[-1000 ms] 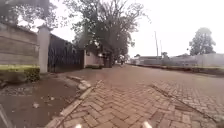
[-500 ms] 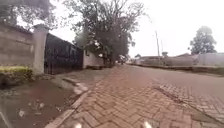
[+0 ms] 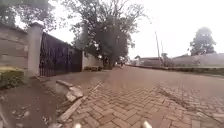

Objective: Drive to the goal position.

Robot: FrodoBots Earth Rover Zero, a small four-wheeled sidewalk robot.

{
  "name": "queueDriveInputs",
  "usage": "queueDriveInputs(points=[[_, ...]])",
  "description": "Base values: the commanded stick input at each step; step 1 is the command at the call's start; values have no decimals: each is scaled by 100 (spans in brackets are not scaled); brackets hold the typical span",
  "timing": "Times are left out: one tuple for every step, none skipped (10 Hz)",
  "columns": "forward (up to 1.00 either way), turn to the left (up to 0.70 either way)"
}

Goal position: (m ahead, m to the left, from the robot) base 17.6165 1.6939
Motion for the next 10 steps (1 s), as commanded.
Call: queueDriveInputs(points=[[70, 1], [70, 0], [70, 1], [70, 3], [70, 11], [70, 9], [70, 0], [70, 2], [70, 0], [70, 0]])
